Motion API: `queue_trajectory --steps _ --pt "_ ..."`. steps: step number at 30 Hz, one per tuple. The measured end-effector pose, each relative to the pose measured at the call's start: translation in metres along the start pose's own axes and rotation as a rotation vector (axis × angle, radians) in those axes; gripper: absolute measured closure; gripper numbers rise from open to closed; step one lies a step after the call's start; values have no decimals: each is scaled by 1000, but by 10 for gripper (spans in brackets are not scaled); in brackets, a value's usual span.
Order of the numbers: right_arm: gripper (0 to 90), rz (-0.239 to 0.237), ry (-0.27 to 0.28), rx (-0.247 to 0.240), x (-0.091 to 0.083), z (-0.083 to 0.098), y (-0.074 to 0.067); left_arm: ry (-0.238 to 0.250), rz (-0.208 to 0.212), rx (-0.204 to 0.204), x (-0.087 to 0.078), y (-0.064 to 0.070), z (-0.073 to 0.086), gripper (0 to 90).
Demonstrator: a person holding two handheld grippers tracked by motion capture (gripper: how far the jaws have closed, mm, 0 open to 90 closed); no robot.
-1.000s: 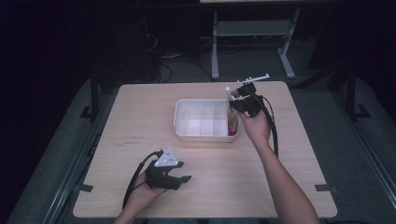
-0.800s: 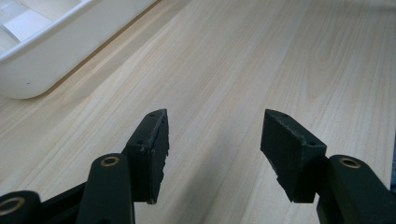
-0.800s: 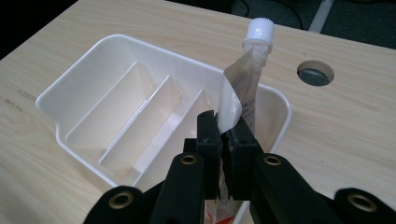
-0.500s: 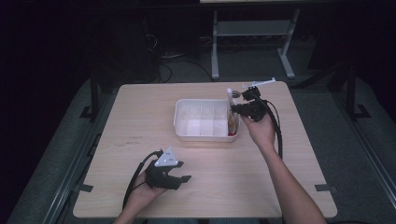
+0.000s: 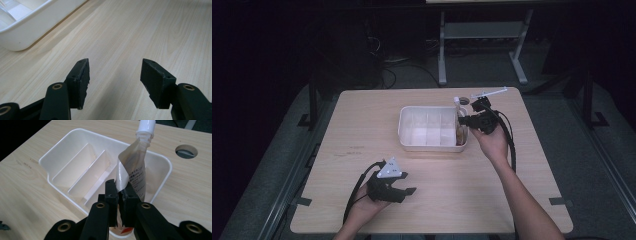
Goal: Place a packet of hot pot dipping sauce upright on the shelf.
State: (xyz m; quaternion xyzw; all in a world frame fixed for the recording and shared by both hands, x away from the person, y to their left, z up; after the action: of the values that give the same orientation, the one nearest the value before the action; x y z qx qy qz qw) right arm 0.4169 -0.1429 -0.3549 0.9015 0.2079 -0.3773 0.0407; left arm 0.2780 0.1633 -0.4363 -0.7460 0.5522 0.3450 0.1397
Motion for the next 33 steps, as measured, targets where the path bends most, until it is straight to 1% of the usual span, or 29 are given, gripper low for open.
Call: queue_trajectory --steps 6,13,18,25,28,33 --pt "830 -8 -8 -7 -2 3 0 2 -3 -1 -1 -1 0 397" --pt "782 -33 -19 -17 -5 6 0 6 -7 -1 -2 0 0 391" --pt "736 -51 -10 -15 -8 9 1 5 -9 -5 -2 -1 1 388" --pt "713 -67 -11 -20 -13 11 3 5 -10 -3 -2 -1 0 386" --pt "698 -77 -10 -15 -15 12 4 6 -10 -4 -3 -2 1 385" --pt "673 -97 -9 -25 -19 13 3 7 -12 -6 -3 -2 0 384"
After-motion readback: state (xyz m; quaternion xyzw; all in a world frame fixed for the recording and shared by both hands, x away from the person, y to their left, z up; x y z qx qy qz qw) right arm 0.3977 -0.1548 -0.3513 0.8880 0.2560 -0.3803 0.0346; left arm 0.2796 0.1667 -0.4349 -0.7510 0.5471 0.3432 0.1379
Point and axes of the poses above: each handheld gripper's, and its own axes: x roughly forward along the jaws, z roughly out of its underside, y roughly to its right, the point moved 1 cm from there along x, roughly forward along the jaws, and after that the axes turned 12 degrees about z, right-handed, at the moved point
